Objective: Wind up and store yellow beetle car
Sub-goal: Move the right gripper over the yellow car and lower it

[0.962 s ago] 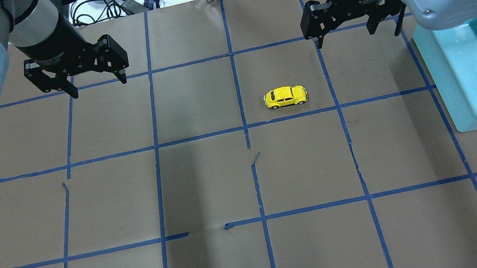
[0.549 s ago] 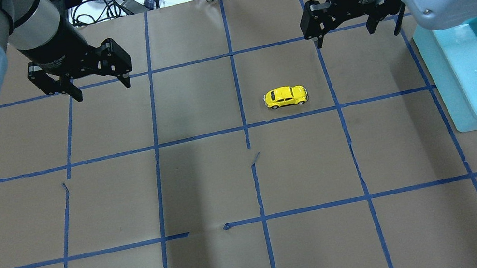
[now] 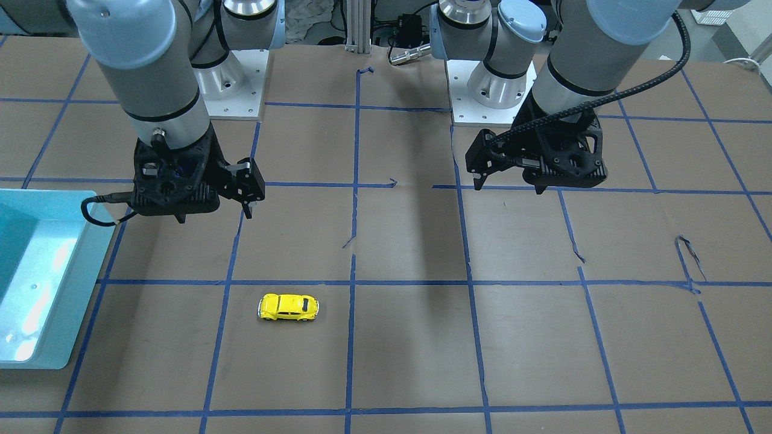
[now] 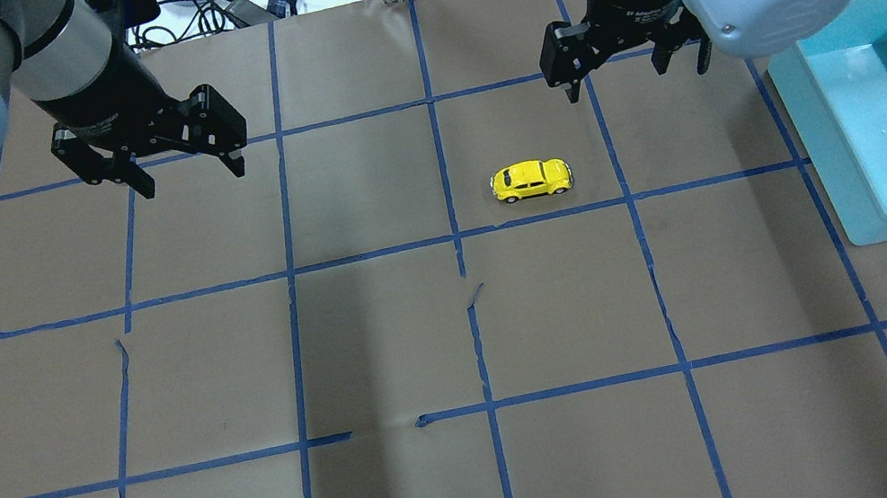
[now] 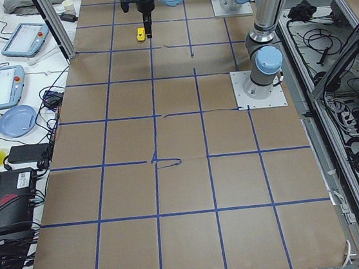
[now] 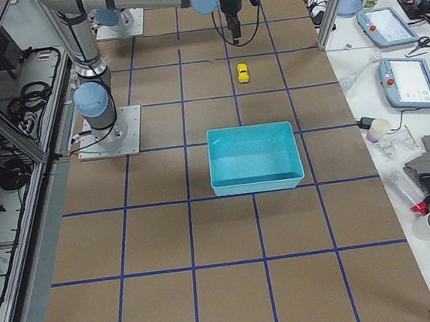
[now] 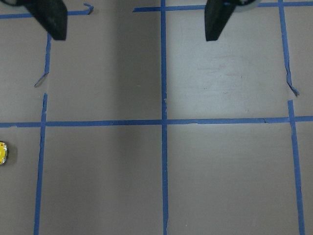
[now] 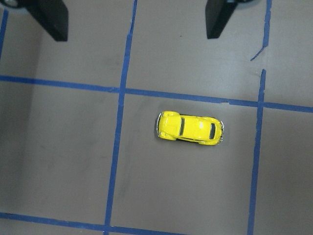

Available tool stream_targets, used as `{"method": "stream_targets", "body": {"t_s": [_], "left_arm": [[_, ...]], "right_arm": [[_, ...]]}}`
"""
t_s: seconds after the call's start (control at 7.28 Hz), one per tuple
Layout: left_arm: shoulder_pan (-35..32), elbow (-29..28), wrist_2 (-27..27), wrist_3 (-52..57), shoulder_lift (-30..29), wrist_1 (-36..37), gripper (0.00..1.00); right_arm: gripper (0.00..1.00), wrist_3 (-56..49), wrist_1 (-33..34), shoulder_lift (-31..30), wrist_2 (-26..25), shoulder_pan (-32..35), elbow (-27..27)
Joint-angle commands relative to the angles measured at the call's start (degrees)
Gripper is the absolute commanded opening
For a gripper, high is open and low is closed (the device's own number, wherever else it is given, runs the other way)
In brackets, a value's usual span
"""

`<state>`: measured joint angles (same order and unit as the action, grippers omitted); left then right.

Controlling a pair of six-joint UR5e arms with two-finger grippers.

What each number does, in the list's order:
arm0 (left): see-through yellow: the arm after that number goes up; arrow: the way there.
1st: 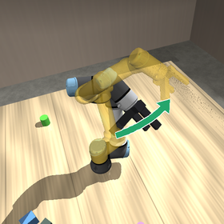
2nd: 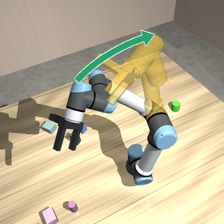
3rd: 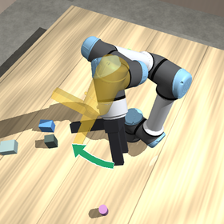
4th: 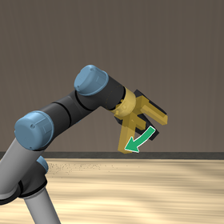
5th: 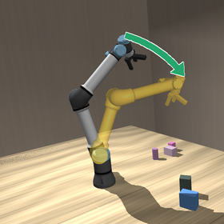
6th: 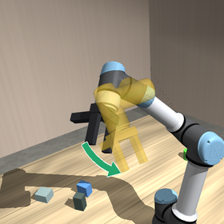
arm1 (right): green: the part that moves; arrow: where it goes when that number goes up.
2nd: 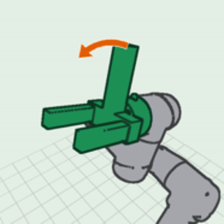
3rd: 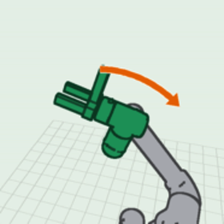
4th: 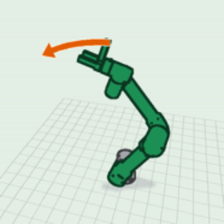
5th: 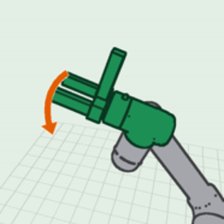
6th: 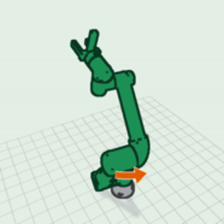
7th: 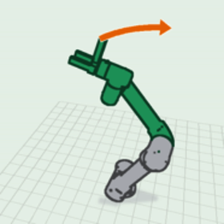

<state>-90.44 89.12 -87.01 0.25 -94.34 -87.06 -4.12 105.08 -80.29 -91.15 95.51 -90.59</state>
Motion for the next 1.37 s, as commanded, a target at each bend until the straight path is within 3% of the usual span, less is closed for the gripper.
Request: {"method": "stream_targets", "body": {"t_s": [0.0,0.27,0.55,0.82,1.24], "left_arm": [[-0.1,0.0,-0.1,0.0,0.8,-2.4,1.0],[-0.1,0.1,-0.7,1.5,1.1,-2.8,1.0],[-0.1,2.0,-1.0,3.1,3.4,-3.8,1.0],[-0.1,5.5,-7.8,3.4,5.9,-3.6,1.0],[-0.1,7.7,-7.7,4.9,8.6,-3.1,1.0]], "right_arm": [[1.0,-16.7,4.4,5.0,0.4,0.3,0.1],[1.0,-28.4,6.4,8.1,4.6,0.6,0.0],[1.0,-43.9,10.1,11.6,5.3,0.8,0.0],[1.0,-55.6,13.6,14.4,8.2,0.8,0.0],[1.0,-73.6,16.8,19.8,7.7,2.3,-0.1]]}}
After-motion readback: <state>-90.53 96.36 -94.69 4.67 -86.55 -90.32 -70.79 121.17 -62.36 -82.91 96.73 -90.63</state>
